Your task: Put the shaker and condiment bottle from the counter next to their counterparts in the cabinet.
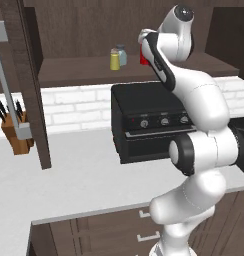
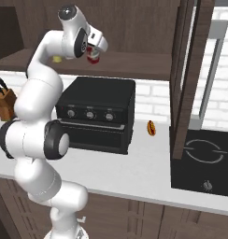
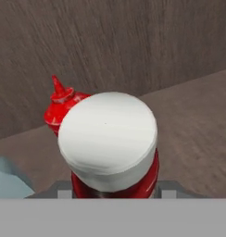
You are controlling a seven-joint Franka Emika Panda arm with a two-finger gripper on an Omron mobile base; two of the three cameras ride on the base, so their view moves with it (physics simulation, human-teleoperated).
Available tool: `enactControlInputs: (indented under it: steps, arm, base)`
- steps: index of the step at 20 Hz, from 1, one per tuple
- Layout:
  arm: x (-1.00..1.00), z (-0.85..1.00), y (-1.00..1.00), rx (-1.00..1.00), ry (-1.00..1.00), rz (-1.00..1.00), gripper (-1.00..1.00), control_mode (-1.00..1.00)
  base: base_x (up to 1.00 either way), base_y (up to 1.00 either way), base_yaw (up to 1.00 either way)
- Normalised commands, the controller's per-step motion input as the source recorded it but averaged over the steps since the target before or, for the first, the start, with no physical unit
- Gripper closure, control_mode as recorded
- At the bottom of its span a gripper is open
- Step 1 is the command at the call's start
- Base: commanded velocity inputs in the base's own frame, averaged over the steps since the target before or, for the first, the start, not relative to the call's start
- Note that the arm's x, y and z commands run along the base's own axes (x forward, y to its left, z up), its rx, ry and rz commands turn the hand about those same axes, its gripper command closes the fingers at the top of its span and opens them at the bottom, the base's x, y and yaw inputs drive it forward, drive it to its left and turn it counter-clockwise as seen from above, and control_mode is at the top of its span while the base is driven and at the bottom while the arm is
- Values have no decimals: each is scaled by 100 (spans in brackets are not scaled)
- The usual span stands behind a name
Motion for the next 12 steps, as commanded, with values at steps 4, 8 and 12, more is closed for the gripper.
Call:
enactControlInputs:
  steps: [4, 8, 12]
  arm:
    - [25, -28, -8, 0, 0, 0, 100, -100]
    - [33, -26, -1, 0, 2, 0, 100, -100]
    - [31, -29, 0, 0, 5, 0, 100, -100]
  base:
    - [0, 0, 0]
    - [0, 0, 0]
    - [0, 0, 0]
